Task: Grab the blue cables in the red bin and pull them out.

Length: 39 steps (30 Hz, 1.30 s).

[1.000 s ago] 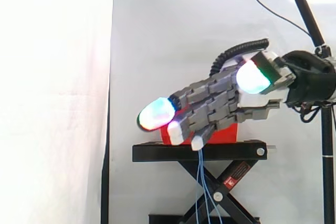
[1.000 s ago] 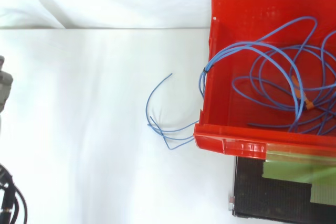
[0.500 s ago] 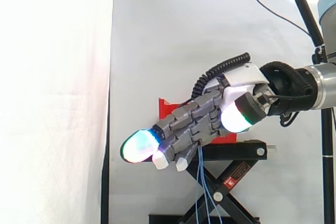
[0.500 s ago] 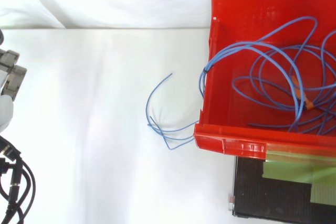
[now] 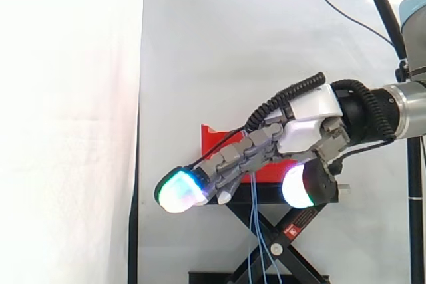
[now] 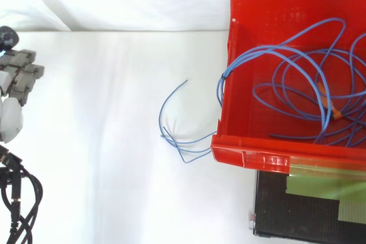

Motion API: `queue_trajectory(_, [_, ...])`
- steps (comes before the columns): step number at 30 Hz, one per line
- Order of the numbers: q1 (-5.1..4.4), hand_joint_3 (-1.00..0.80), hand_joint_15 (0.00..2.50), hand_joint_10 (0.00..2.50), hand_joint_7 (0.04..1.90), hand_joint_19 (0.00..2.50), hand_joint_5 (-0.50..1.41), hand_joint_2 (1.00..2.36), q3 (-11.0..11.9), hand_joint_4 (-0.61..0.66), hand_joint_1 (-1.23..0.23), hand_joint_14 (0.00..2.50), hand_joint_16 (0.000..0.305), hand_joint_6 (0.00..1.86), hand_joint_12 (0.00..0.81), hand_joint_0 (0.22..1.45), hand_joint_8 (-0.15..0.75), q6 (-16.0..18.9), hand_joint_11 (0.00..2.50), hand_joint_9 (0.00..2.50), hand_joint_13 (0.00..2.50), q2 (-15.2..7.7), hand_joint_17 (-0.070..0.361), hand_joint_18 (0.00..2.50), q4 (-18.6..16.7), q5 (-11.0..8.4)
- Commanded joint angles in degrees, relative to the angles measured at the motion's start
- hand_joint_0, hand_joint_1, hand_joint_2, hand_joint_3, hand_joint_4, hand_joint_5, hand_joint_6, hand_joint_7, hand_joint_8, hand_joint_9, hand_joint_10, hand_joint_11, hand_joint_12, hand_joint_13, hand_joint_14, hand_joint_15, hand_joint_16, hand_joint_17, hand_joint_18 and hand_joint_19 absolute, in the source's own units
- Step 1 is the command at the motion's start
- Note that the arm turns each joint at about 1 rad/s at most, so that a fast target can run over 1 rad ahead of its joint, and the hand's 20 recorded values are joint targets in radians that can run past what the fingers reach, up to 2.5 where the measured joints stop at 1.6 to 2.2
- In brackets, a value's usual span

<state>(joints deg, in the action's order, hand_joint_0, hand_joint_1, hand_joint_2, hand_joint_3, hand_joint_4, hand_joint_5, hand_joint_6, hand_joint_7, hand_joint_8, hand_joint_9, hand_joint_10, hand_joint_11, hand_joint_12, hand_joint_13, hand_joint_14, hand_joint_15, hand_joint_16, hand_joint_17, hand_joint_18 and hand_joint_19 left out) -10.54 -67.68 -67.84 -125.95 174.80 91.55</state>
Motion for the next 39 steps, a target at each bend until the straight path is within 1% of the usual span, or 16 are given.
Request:
queue_trajectory(1, [0.17,-1.00,0.38,0.01,0.17,0.63,0.28,1.00,0.00,0.19,-0.65,0.01,0.046,0.01,0.332,0.75,0.251,-4.10,0.22,0.39,0.26,0.01,0.102,0.23,-0.16,0.21])
queue_trajectory(3, [0.25,-1.00,0.38,0.01,0.17,0.63,0.28,1.00,0.00,0.19,-0.65,0.01,0.045,0.01,0.332,0.75,0.251,-4.89,0.22,0.39,0.26,0.01,0.102,0.23,-0.25,0.39])
queue_trajectory(4, [0.43,-1.00,0.38,0.01,0.17,0.63,0.28,1.00,0.00,0.19,-0.65,0.01,0.046,0.01,0.332,0.75,0.250,-7.35,0.22,0.39,0.26,0.01,0.102,0.23,-0.25,1.00])
queue_trajectory(14, [0.52,-1.00,0.38,0.01,0.17,0.63,0.29,1.00,0.00,0.19,-0.65,0.01,0.045,0.01,0.332,0.75,0.251,-14.21,0.22,0.39,0.26,-0.08,0.102,0.23,-0.60,1.97])
queue_trajectory(16, [0.78,-1.00,0.38,0.01,0.17,0.63,0.29,1.00,0.00,0.19,-0.65,0.01,0.045,0.01,0.332,0.75,0.252,-19.22,0.22,0.39,0.26,-0.08,0.102,0.23,-0.60,2.06])
queue_trajectory(18, [0.87,-1.00,0.38,0.01,0.17,0.64,0.29,1.00,0.00,0.19,-0.65,0.01,0.045,0.01,0.332,0.75,0.251,-21.41,0.22,0.39,0.26,0.01,0.102,0.23,-0.25,2.32])
queue_trajectory(22, [1.75,-1.00,0.38,0.01,0.17,0.64,0.29,1.00,0.00,0.19,-0.65,0.01,0.045,0.01,0.332,0.75,0.251,-21.50,0.22,0.39,0.26,0.01,0.102,0.23,0.45,5.31])
queue_trajectory(23, [2.01,-1.00,0.38,0.01,0.17,0.64,0.29,1.00,0.00,0.19,-0.65,0.01,0.045,0.01,0.332,0.75,0.250,-20.80,0.22,0.39,0.26,0.01,0.102,0.23,0.19,7.06])
queue_trajectory(26, [2.54,-1.00,0.38,0.01,0.17,0.63,0.29,1.00,0.97,0.19,-0.65,0.01,0.045,0.01,0.332,0.75,0.251,-19.66,0.22,0.39,0.26,0.01,0.102,0.23,-2.10,9.09])
queue_trajectory(29, [2.72,-1.00,0.38,0.01,0.17,0.63,0.29,1.00,1.85,0.19,-0.65,0.01,0.045,0.01,0.331,0.75,0.251,-19.57,0.23,0.39,0.26,0.01,0.102,0.23,-3.59,9.26])
queue_trajectory(33, [2.72,-1.00,0.38,0.01,0.17,0.64,0.28,1.00,2.46,0.19,-0.65,0.01,0.045,0.01,0.331,0.75,0.251,-19.66,0.22,0.39,0.26,-0.08,0.102,0.23,-0.60,8.47])
queue_trajectory(34, [2.63,-1.00,0.38,0.01,0.17,0.64,0.28,1.00,2.90,0.19,-0.65,0.01,0.045,0.01,0.332,0.75,0.250,-19.74,0.22,0.39,0.26,-0.17,0.102,0.23,0.10,8.38])
queue_trajectory(36, [2.63,-1.00,0.38,0.01,0.17,0.64,0.28,1.00,5.80,0.19,-0.65,0.01,0.046,0.01,0.332,0.75,0.250,-20.36,0.22,0.39,0.26,-1.75,0.102,0.23,2.74,8.47])
queue_trajectory(37, [2.72,-1.00,0.38,0.01,0.17,0.63,0.28,1.00,9.76,0.19,-0.65,0.01,0.046,0.01,0.332,0.75,0.251,-20.98,0.22,0.39,0.26,-4.12,0.102,0.23,6.69,8.82])
queue_trajectory(38, [2.80,-1.00,0.38,0.01,0.17,0.63,0.28,1.00,11.34,0.19,-0.65,0.01,0.046,0.01,0.332,0.75,0.250,-21.24,0.22,0.39,0.26,-5.18,0.102,0.23,8.19,9.09])
queue_trajectory(39, [2.80,-1.00,0.38,0.01,0.17,0.63,0.28,1.00,14.15,0.19,-0.65,0.01,0.046,0.01,0.332,0.75,0.252,-21.68,0.21,0.39,0.26,-6.85,0.102,0.23,10.47,9.53])
